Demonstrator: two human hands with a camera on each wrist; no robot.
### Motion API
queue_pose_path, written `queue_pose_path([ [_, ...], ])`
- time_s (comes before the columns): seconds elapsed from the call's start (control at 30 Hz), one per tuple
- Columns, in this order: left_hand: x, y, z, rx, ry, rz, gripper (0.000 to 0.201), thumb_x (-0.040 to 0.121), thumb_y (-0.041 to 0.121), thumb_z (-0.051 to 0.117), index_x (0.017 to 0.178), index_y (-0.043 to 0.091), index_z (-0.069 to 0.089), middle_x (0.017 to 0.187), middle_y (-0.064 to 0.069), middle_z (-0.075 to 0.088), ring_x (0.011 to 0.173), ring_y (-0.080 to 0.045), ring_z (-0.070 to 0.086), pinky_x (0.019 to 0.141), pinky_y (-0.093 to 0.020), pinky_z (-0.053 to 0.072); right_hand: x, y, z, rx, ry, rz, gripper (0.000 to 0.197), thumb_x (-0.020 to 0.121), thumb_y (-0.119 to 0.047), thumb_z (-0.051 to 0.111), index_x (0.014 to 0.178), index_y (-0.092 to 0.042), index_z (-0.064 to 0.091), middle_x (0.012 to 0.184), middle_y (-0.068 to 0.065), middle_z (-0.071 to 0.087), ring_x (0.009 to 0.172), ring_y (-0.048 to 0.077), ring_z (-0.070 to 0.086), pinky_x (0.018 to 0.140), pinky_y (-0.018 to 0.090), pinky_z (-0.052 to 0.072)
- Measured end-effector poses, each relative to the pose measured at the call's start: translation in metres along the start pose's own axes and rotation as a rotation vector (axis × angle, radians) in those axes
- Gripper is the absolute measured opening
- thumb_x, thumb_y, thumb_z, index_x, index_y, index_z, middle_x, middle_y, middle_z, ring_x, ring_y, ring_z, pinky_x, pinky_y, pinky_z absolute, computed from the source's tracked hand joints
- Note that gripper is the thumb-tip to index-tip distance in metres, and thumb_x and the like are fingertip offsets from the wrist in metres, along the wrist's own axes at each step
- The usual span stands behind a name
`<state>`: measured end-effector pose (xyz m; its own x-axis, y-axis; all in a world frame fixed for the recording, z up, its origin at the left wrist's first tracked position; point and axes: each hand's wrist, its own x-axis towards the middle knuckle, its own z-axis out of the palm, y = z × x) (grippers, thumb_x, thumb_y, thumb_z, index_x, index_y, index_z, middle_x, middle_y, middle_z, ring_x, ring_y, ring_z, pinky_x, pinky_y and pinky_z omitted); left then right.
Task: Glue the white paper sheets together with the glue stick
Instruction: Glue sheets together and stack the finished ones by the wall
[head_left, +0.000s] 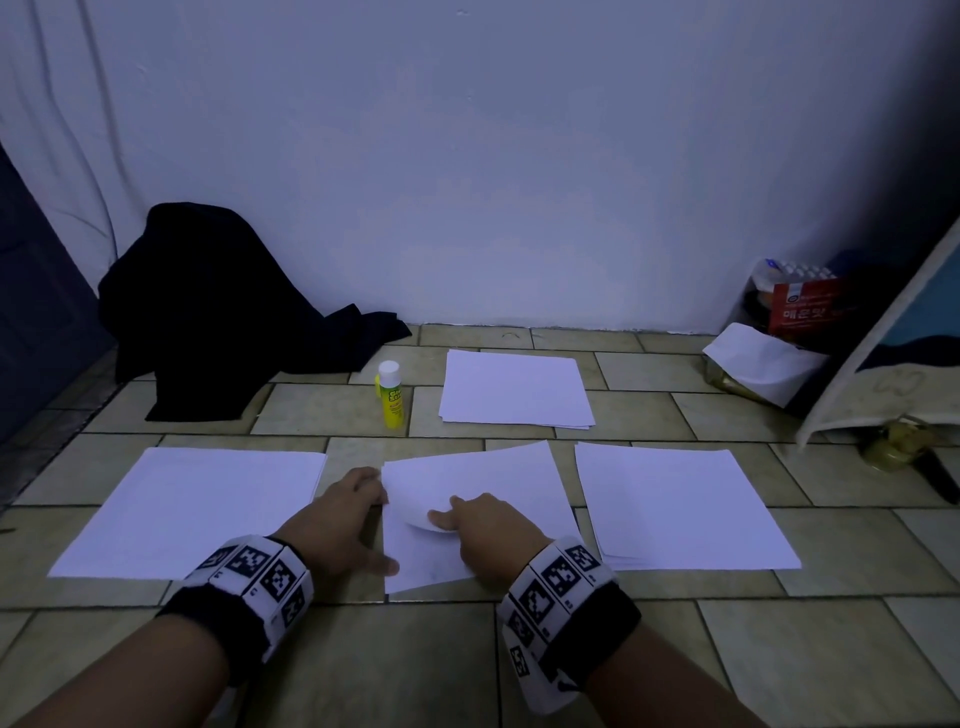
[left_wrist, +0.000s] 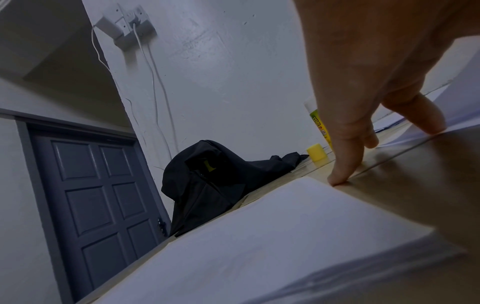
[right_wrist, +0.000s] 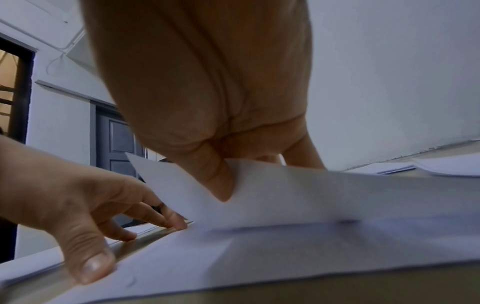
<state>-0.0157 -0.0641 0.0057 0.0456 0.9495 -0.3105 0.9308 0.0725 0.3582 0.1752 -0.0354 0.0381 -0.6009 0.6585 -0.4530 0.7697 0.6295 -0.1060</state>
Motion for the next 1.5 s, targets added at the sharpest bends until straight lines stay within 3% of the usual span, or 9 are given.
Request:
queue_pose_path([
  [0.7, -0.005, 0.002, -0.01, 0.032, -0.01, -0.046, 0.073, 0.068, 0.047, 0.082, 0.132, 0.024, 0.055, 0.154, 0.006, 0.024, 0.133, -0.016, 0.038, 0.105, -0.027, 0.037, -0.007, -0.002, -0.005, 0.041, -0.041, -0.008, 0.058, 0.094, 0.005, 0.037, 0.148, -0.016, 0.032, 0.144, 0.02, 0.039, 0.13, 0.037, 0.039, 0.109, 0.038, 0.03],
  [0.9, -0.001, -0.004, -0.013, -0.003, -0.033, -0.041, 0.063, 0.08, 0.03, 0.076, 0.138, 0.025, 0.051, 0.152, 0.004, 0.031, 0.136, -0.014, 0.035, 0.108, -0.022, 0.029, -0.011, -0.002, -0.004, 0.147, -0.013, -0.002, 0.058, 0.096, -0.029, 0.049, 0.15, -0.024, 0.028, 0.152, 0.007, 0.031, 0.138, 0.027, 0.029, 0.113, 0.034, 0.022],
  [1.03, 0.002, -0.004, -0.019, -0.118, 0.007, -0.057, 0.032, 0.09, 0.011, 0.059, 0.121, 0.019, 0.056, 0.128, 0.001, 0.053, 0.115, -0.014, 0.051, 0.09, -0.016, 0.036, -0.008, 0.0, -0.004, 0.203, -0.031, 0.005, 0.068, 0.09, -0.046, 0.057, 0.149, -0.027, 0.028, 0.157, 0.0, 0.023, 0.143, 0.022, 0.023, 0.115, 0.035, 0.019],
  [1.1, 0.004, 0.001, -0.016, -0.092, 0.038, -0.05, 0.015, 0.092, 0.01, 0.053, 0.1, 0.022, 0.051, 0.117, 0.0, 0.05, 0.11, -0.017, 0.051, 0.089, -0.022, 0.039, -0.004, -0.001, -0.003, 0.209, -0.028, 0.016, 0.056, 0.097, -0.041, 0.047, 0.149, -0.027, 0.03, 0.157, 0.0, 0.024, 0.143, 0.023, 0.023, 0.115, 0.036, 0.019],
  [1.2, 0.006, 0.008, -0.008, -0.186, 0.125, -0.069, 0.025, 0.089, 0.004, 0.05, 0.083, 0.022, 0.034, 0.105, -0.009, 0.043, 0.085, -0.022, 0.05, 0.077, -0.038, 0.045, 0.001, 0.0, 0.0, 0.217, -0.004, 0.025, 0.047, 0.101, -0.023, 0.043, 0.147, -0.026, 0.035, 0.155, 0.002, 0.028, 0.14, 0.024, 0.027, 0.114, 0.034, 0.021],
  [1.27, 0.004, 0.011, -0.006, -0.196, 0.157, -0.07, 0.024, 0.089, 0.008, 0.056, 0.1, 0.016, 0.036, 0.123, -0.013, 0.036, 0.092, -0.029, 0.052, 0.084, -0.041, 0.046, 0.001, 0.0, 0.002, 0.217, 0.02, 0.037, 0.052, 0.097, -0.011, 0.048, 0.145, -0.026, 0.037, 0.151, 0.003, 0.034, 0.137, 0.024, 0.031, 0.112, 0.033, 0.026],
  [1.33, 0.002, 0.012, -0.002, -0.117, 0.095, -0.05, 0.058, 0.087, 0.028, 0.067, 0.131, 0.014, 0.031, 0.148, -0.008, 0.011, 0.116, -0.029, 0.05, 0.098, -0.034, 0.043, 0.001, 0.0, 0.003, 0.19, 0.048, 0.032, 0.057, 0.093, -0.004, 0.052, 0.144, -0.026, 0.038, 0.148, 0.005, 0.038, 0.134, 0.025, 0.036, 0.11, 0.034, 0.03],
  [1.43, 0.001, 0.018, 0.001, 0.088, -0.076, -0.065, 0.098, 0.081, 0.053, 0.068, 0.152, 0.018, 0.01, 0.159, 0.001, -0.017, 0.148, -0.028, 0.007, 0.116, -0.046, 0.025, 0.004, -0.004, 0.006, 0.156, 0.072, 0.028, 0.057, 0.091, -0.003, 0.053, 0.143, -0.023, 0.04, 0.143, 0.007, 0.043, 0.13, 0.027, 0.04, 0.109, 0.037, 0.034],
  [1.5, 0.001, 0.022, 0.002, 0.227, -0.171, -0.065, 0.102, 0.084, 0.056, 0.062, 0.154, 0.017, -0.002, 0.16, -0.003, -0.02, 0.148, -0.025, -0.015, 0.118, -0.053, 0.013, 0.007, -0.005, 0.004, 0.136, 0.075, 0.033, 0.055, 0.09, -0.005, 0.055, 0.141, -0.021, 0.043, 0.138, 0.009, 0.047, 0.126, 0.028, 0.045, 0.106, 0.037, 0.037],
])
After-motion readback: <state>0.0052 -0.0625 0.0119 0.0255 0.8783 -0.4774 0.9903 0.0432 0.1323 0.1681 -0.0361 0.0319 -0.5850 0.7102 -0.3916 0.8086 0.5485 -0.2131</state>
